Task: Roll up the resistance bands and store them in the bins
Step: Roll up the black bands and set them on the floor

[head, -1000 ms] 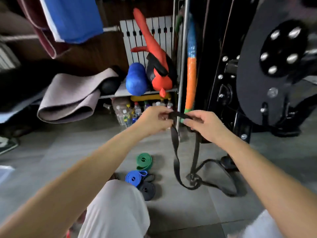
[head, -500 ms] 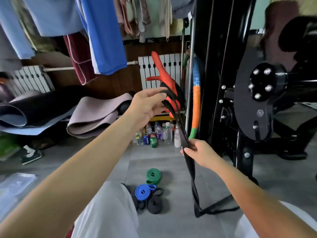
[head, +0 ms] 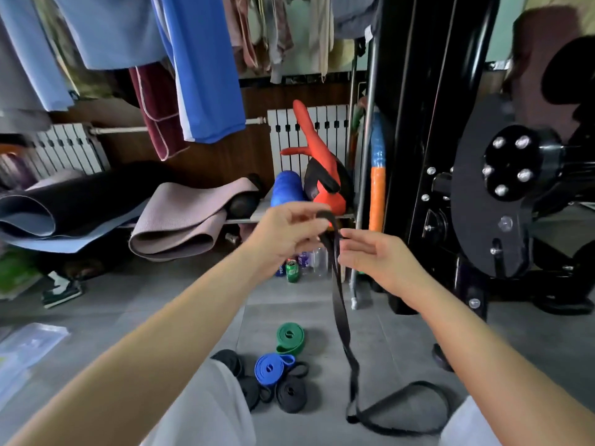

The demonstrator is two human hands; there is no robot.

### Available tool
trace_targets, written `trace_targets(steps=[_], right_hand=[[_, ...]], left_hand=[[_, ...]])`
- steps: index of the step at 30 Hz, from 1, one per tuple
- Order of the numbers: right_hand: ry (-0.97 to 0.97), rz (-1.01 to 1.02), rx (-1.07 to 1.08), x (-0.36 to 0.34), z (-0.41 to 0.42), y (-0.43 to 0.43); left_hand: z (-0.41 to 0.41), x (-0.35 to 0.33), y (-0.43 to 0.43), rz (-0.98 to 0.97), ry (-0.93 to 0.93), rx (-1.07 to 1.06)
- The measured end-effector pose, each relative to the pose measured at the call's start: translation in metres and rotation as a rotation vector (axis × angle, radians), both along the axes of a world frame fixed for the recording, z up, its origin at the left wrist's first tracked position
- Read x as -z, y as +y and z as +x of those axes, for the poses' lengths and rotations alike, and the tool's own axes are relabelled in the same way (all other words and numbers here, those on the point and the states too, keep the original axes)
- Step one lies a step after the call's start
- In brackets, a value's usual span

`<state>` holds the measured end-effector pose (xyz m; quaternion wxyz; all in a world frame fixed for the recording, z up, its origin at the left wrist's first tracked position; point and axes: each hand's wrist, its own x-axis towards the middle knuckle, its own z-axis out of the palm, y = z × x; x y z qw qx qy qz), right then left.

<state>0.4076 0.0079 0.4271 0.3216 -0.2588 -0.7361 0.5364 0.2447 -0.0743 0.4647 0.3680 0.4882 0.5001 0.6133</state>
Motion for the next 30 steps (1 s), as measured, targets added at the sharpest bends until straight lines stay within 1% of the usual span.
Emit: trace_targets(steps=[2, 4, 6, 8, 12, 16, 17, 18, 20, 21, 22, 23, 24, 25, 27, 28, 30], right_hand=[[0.008, 0.055, -0.010, 0.014, -0.006, -0.002], [-0.079, 0.105, -0.027, 0.028, -0.008, 0.000], [-0.155, 0.097, -0.051, 0.044, -0.010, 0.005], [-0.165, 0.054, -0.069, 0.059, -0.013, 0.008], [-0.115, 0.011, -0.040, 0.086, -0.022, 0.011], [-0.133, 0.024, 0.029, 0.100, -0.029, 0.027], [-0.132, 0.036, 0.051, 0.101, -0.030, 0.031], [-0.128, 0.053, 0.057, 0.102, -0.031, 0.035], [-0.158, 0.100, 0.044, 0.105, -0.033, 0.041], [-0.195, 0.129, 0.035, 0.108, -0.034, 0.043], [-0.240, 0.160, 0.030, 0.111, -0.036, 0.045], [-0.285, 0.189, 0.029, 0.113, -0.038, 0.046], [-0.324, 0.212, 0.028, 0.115, -0.040, 0.048], [-0.352, 0.233, 0.024, 0.116, -0.042, 0.049], [-0.376, 0.270, -0.027, 0.118, -0.048, 0.050], [-0.377, 0.278, -0.071, 0.119, -0.050, 0.049], [-0.390, 0.282, -0.124, 0.121, -0.056, 0.047]], left_hand=[[0.005, 0.021, 0.003, -0.066, 0.024, 0.011], [0.005, 0.038, 0.005, -0.091, 0.037, 0.014], [0.002, 0.050, 0.007, -0.092, 0.038, 0.012], [-0.001, 0.062, 0.009, -0.093, -0.002, 0.000], [-0.012, 0.089, 0.017, -0.116, -0.110, 0.015], [-0.028, 0.114, 0.020, -0.125, -0.253, 0.001], [-0.033, 0.120, 0.020, -0.135, -0.223, -0.033], [-0.038, 0.126, 0.021, -0.158, -0.107, -0.085], [-0.044, 0.137, 0.025, -0.208, 0.324, -0.201], [-0.045, 0.141, 0.027, -0.211, 0.551, -0.223], [-0.045, 0.144, 0.029, -0.210, 0.718, -0.204], [-0.044, 0.147, 0.031, -0.228, 0.818, -0.167], [-0.043, 0.150, 0.032, -0.275, 0.839, -0.126], [-0.043, 0.152, 0.032, -0.341, 0.776, -0.090], [-0.044, 0.154, 0.033, -0.470, 0.520, -0.035], [-0.044, 0.154, 0.034, -0.518, 0.436, -0.032], [-0.042, 0.155, 0.034, -0.572, 0.380, -0.031]])
